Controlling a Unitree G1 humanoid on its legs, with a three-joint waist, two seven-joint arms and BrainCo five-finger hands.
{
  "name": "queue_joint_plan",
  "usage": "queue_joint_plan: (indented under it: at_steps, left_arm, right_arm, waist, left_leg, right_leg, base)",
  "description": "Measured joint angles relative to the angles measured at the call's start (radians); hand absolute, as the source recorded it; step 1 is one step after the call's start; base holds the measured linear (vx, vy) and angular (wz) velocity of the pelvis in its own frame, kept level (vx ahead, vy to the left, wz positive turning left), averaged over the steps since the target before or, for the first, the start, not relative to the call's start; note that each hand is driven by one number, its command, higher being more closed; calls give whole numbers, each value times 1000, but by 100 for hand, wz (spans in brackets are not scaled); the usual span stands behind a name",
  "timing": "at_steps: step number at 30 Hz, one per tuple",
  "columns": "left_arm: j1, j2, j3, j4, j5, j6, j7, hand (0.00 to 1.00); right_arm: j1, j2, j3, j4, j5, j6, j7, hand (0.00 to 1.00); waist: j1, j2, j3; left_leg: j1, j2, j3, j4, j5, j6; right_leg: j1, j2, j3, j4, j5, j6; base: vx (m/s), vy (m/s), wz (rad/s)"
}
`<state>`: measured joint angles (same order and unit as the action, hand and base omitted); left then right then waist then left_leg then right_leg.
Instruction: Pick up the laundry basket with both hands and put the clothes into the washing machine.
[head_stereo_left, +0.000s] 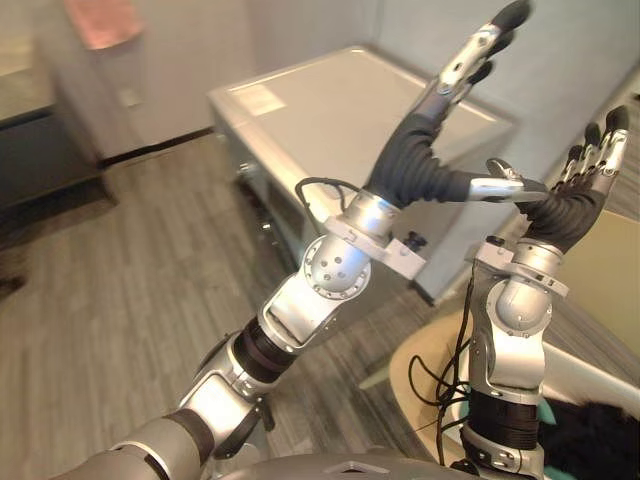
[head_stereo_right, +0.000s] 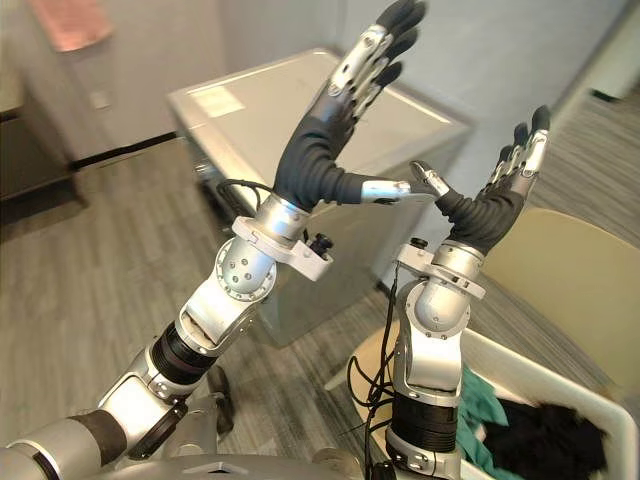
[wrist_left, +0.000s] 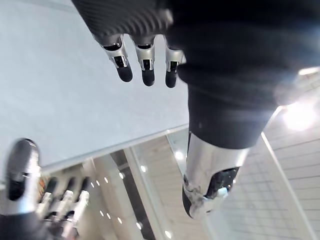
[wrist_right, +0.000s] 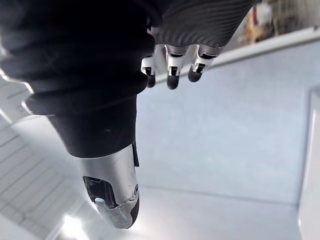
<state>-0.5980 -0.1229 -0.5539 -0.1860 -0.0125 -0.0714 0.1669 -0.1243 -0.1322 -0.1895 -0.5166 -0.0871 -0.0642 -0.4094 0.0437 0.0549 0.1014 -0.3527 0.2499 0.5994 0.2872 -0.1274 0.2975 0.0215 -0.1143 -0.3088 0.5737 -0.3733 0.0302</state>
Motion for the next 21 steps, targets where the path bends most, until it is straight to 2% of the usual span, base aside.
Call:
queue_joint_plan:
  at_steps: [1,2,3,4,5,6,7,8,9,10,11,13,16,17,18,19,20,21]
  left_arm:
    - [44,9,8,5,11,-1,0,0]
    - [46,23,16,2,17,3,-2,0]
    - [62,59,28,-3,19,-5,-2,0]
    - [86,98,40,3,21,-6,-7,0]
    - [92,100,43,3,22,-6,-7,0]
    - [112,101,45,3,29,-8,-7,0]
    - [127,104,44,3,37,-10,-10,0]
    - [133,104,44,3,37,-11,-12,0]
    - [146,104,45,3,37,-13,-19,0]
    - [167,115,47,3,37,-13,-26,0]
    - [186,123,53,3,37,-13,-30,0]
    - [265,153,81,5,32,-13,-56,0]
    - [329,156,98,7,-7,-12,-82,0]
    - [349,156,87,36,-8,-12,-108,0]
    - [356,157,79,54,-8,-9,-123,0]
    - [378,163,77,73,-7,-5,-148,0]
    - [408,167,82,88,-6,2,-158,0]
    - [425,172,84,89,-6,7,-159,0]
  right_arm:
    - [24,-34,7,-6,-3,-10,18,0]
    - [26,-28,21,-7,-7,-17,31,0]
    - [25,-4,32,-5,-23,-22,49,0]
    - [29,16,67,-5,-33,-29,69,0]
    - [31,18,72,-4,-34,-34,74,0]
    - [39,18,92,-4,-35,-48,93,0]
    - [41,8,102,-4,-35,-59,108,0]
    - [41,3,104,-4,-35,-64,113,0]
    - [42,-6,100,-4,-36,-67,127,0]
    - [45,2,86,0,-36,-67,144,0]
    - [47,7,82,3,-36,-65,148,0]
    - [90,9,79,3,-38,-63,186,0]
    - [167,19,46,13,-39,-59,218,0]
    - [213,33,15,26,-51,-48,238,0]
    - [232,38,-1,32,-64,-39,248,0]
    - [264,53,-17,51,-78,-33,263,0]
    - [289,61,-21,72,-78,-22,272,0]
    - [296,68,-21,84,-78,-17,275,0]
  waist:
    - [-36,29,9]
    - [-35,3,12]
    - [-37,-30,21]
    - [-25,-31,20]
    - [-25,-30,19]
    - [-30,-26,17]
    - [-36,-21,13]
    - [-39,-15,9]
    - [-57,-4,0]
    - [-62,-6,1]
    - [-55,-12,1]
    - [-52,-33,-2]
    - [-50,-34,-2]
    - [-58,-32,-2]
    - [-60,-29,-1]
    - [-80,-26,0]
    - [-102,-27,0]
    - [-106,-28,1]
  left_leg:
    - [-3,21,50,-22,-96,-33]
    - [-15,12,72,14,-95,-38]
    - [-29,38,45,204,-78,-46]
    - [22,84,24,336,-76,-115]
    - [36,98,22,352,-77,-125]
    - [87,142,6,381,-80,-146]
    - [127,178,-11,358,-58,-188]
    - [147,183,-22,321,-25,-215]
    - [157,153,-45,221,-8,-350]
    - [138,104,-46,160,-5,-375]
    - [128,81,-48,139,2,-368]
    - [112,-21,-70,87,8,-327]
    - [108,-108,-112,78,-19,-283]
    - [103,-155,-159,74,-33,-260]
    - [105,-171,-183,69,-37,-252]
    - [106,-187,-219,55,-38,-235]
    - [118,-201,-248,26,-31,-222]
    - [131,-207,-254,8,-29,-221]
  right_leg:
    - [-56,24,12,32,-24,-18]
    - [-61,-2,17,-72,5,-24]
    - [-51,-52,-35,-77,21,7]
    - [-17,-72,-90,-110,46,12]
    - [-12,-75,-100,-118,51,12]
    - [6,-79,-144,-151,71,24]
    - [3,-79,-186,-179,92,41]
    - [-5,-82,-206,-188,103,54]
    - [-18,-94,-255,-215,133,79]
    - [-19,-113,-291,-262,183,93]
    - [-18,-122,-305,-292,213,93]
    - [10,-166,-342,-368,299,109]
    - [31,-243,-364,-321,334,109]
    - [13,-295,-338,-218,351,74]
    - [-19,-309,-284,-152,357,13]
    - [-86,-279,-107,-58,278,-46]
    - [-137,-210,34,-15,200,-27]
    - [-160,-178,86,-7,171,-16]
  base:
    - [-152,-114,209]
    - [-221,-116,226]
    - [-205,-67,175]
    - [-150,-50,134]
    - [-57,17,114]
    - [0,117,104]
    - [0,117,112]
    - [7,189,122]
    - [43,277,112]
    - [51,340,102]
    - [62,378,74]
    - [75,355,77]
    - [136,381,89]
    - [141,305,103]
    - [180,298,117]
    - [151,163,99]
    - [153,131,88]
    - [145,84,45]
